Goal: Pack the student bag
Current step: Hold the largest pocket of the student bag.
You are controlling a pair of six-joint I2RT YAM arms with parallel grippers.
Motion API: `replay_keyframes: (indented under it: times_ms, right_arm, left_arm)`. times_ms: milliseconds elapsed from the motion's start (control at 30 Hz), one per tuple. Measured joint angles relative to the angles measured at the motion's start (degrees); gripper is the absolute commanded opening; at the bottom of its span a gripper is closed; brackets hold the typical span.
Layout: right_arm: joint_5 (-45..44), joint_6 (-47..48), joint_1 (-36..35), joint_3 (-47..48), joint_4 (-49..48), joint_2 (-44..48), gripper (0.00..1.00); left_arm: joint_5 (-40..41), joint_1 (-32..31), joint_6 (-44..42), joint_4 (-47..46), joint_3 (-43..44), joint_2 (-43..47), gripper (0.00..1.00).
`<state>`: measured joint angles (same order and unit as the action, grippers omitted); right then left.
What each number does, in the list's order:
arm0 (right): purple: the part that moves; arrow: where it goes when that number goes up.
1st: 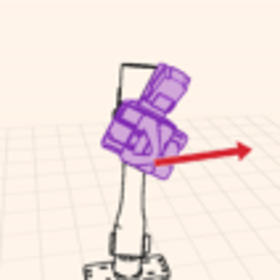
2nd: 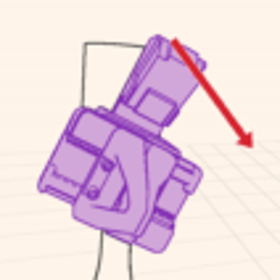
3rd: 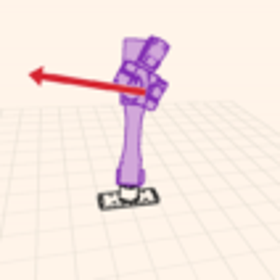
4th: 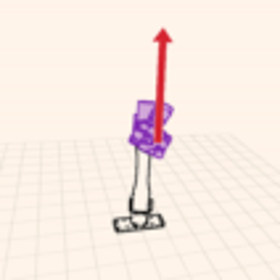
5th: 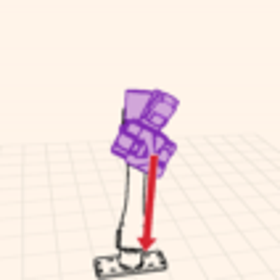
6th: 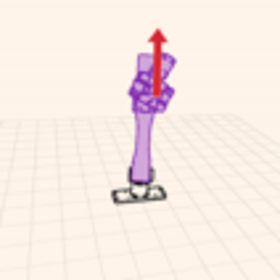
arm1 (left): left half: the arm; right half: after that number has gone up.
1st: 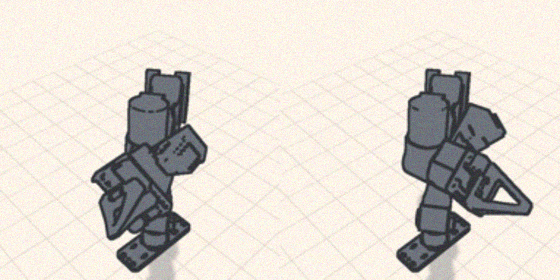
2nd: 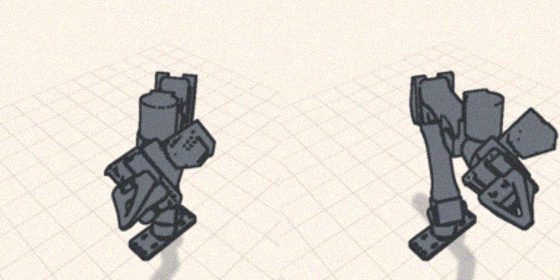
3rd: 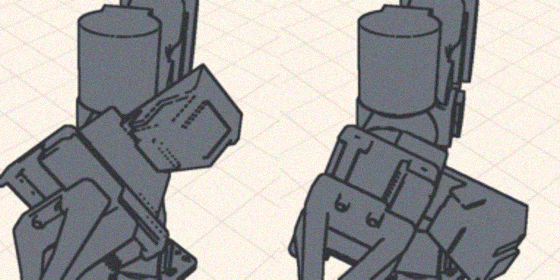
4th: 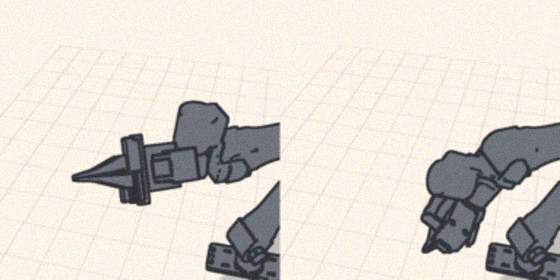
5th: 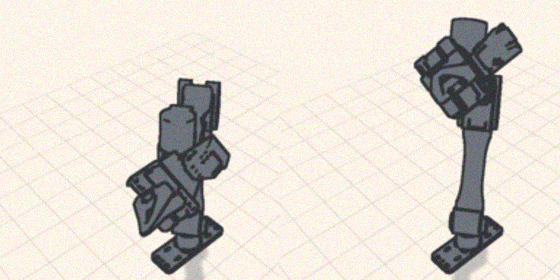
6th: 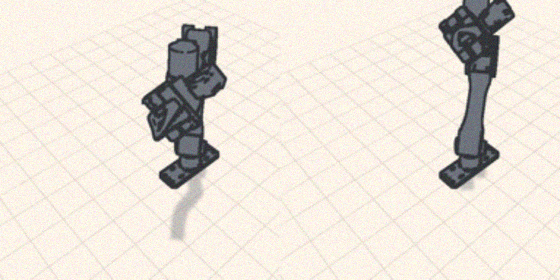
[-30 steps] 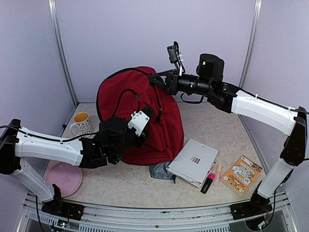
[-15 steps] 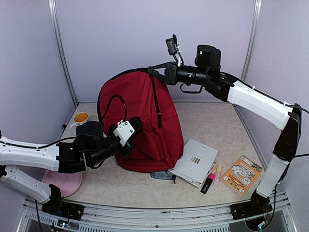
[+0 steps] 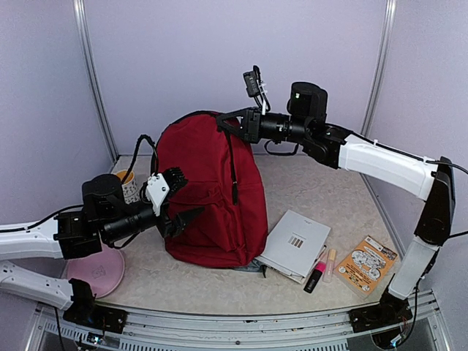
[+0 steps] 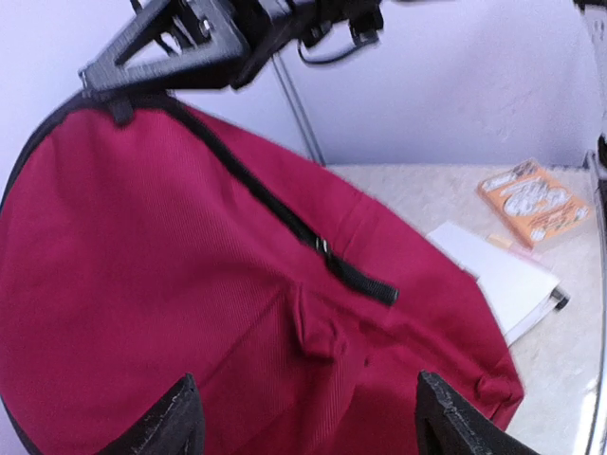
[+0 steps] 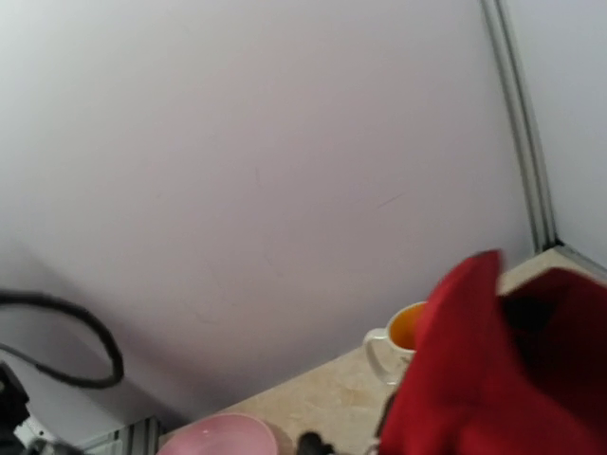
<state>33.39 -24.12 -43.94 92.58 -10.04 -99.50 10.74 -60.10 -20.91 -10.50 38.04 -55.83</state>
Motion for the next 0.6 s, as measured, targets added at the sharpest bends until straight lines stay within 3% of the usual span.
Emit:
replay_keyframes:
  times_ms: [233,467,533,600]
  right_arm:
    - [-4.17,-1.27,-5.18,-4.33,-6.16,2.01,0.00]
    - [-6.14,-1.49,-6.91,-5.25,-7.74,3.98,0.00]
    - [-6.49,-1.51,-6.93,-5.31,-7.74,4.15,0.00]
    - [-6.62,-1.49,-7.02,-5.33,-7.76,4.17,0.00]
  left_arm:
    - [-7.72,3.78,10.47,-2.14,12.79,-6.60,0.64]
    - [-7.04,5.18,15.87,-4.42,15.50,-14.14,0.53]
    - [-6.21,5.27,16.37,-4.61,15.50,-14.88,0.44]
    - [-5.05,5.29,16.46,-4.92,15.74,-15.39,0.21]
